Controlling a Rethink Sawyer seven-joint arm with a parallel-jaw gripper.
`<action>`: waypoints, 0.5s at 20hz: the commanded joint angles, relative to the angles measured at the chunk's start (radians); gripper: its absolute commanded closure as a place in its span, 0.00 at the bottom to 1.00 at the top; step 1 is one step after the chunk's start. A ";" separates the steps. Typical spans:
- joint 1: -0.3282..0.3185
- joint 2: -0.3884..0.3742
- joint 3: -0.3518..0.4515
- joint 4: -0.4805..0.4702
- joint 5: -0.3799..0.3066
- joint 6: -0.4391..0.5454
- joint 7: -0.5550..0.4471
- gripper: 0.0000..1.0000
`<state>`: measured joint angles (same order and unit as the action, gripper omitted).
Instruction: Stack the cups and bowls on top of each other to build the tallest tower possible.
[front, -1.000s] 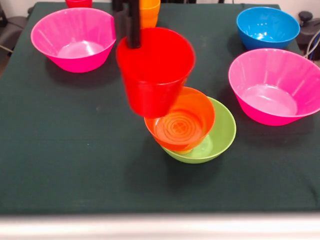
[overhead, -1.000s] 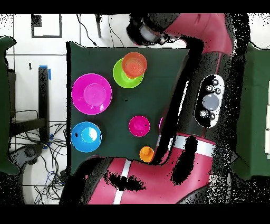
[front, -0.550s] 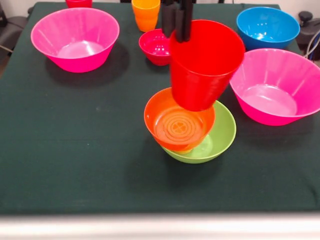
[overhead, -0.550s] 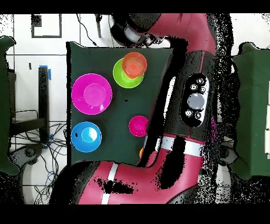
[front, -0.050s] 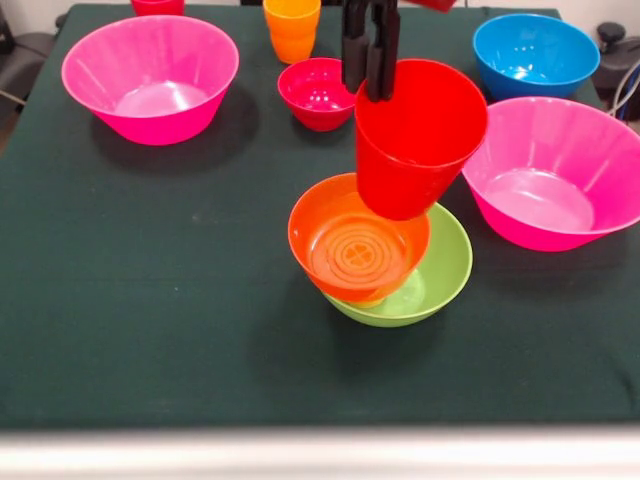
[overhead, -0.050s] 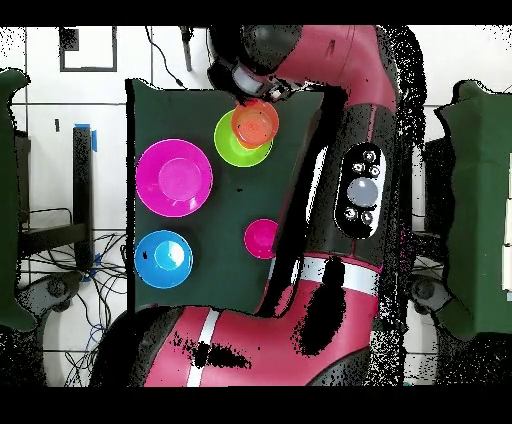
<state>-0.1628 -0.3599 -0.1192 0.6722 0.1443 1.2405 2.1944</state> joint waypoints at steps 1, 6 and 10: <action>0.007 -0.007 0.044 0.181 -0.034 -0.079 0.027 1.00; 0.009 -0.009 0.042 0.200 -0.040 -0.100 0.022 1.00; 0.016 0.000 0.045 0.200 -0.033 -0.120 0.040 1.00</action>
<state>-0.1627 -0.3599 -0.1225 0.7457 0.1444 1.1817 2.1944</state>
